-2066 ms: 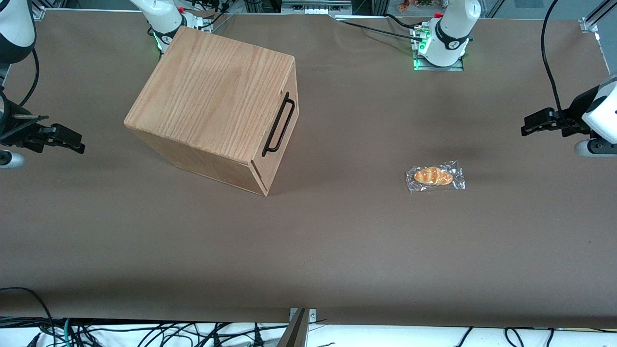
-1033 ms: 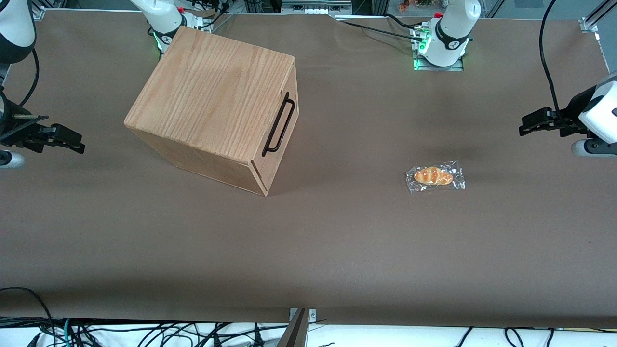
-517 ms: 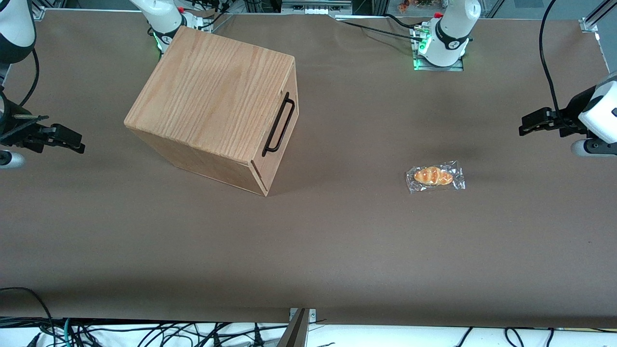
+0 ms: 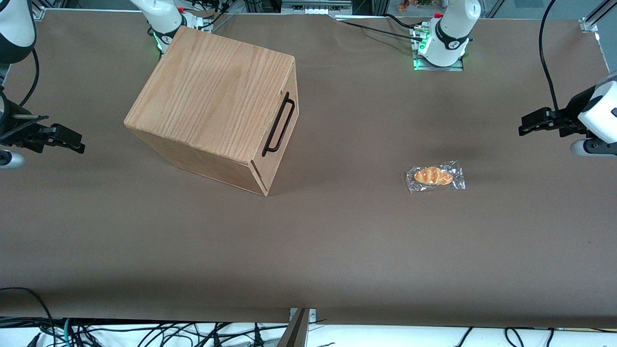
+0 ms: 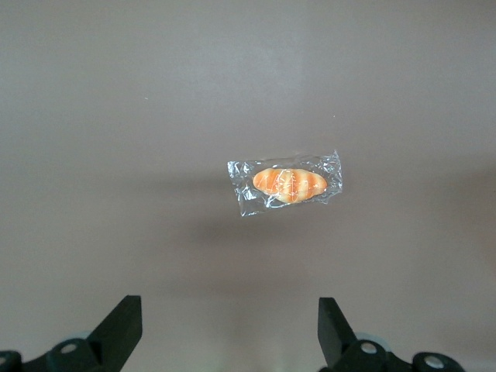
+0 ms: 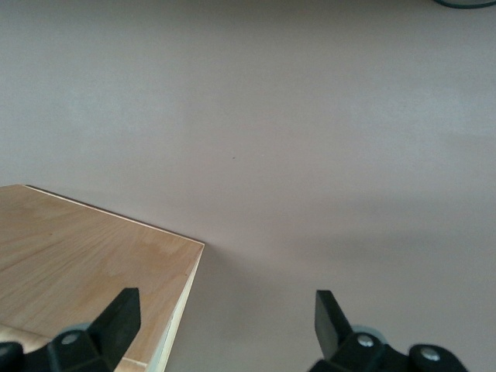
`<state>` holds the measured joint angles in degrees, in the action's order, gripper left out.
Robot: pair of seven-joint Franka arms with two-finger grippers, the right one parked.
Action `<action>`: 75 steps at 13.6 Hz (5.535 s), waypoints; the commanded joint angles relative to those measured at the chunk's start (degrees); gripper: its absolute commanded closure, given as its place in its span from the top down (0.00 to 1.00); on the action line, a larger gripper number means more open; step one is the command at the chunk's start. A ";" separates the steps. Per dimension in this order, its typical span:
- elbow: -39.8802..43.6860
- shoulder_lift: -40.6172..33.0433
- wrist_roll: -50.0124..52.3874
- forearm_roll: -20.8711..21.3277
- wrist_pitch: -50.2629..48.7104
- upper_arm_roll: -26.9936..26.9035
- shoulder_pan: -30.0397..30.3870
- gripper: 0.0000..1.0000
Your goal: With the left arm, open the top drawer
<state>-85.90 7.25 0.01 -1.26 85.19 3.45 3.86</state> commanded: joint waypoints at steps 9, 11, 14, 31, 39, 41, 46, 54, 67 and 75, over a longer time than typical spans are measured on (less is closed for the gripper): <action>1.62 2.94 14.76 -9.35 -0.99 13.34 -0.43 1.00; 1.62 3.65 16.42 -10.60 -0.55 13.51 -2.53 1.00; 1.70 4.88 20.55 -10.87 0.41 13.69 -7.09 1.00; 5.83 12.08 47.53 -9.73 12.55 13.52 -27.75 1.00; 7.94 17.09 54.13 -7.27 17.55 13.51 -33.03 1.00; 7.95 17.97 54.75 -7.18 18.87 13.51 -33.74 1.00; 8.03 19.12 54.93 -7.18 20.98 13.51 -33.74 1.00; 7.95 22.98 54.93 -7.09 26.87 13.08 -35.93 1.00; 7.86 24.48 54.22 -1.55 27.23 13.51 -36.90 1.00; 7.33 25.01 54.14 -1.02 28.98 13.51 -37.96 1.00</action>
<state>-79.99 31.43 53.72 -3.72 113.18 17.20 -32.74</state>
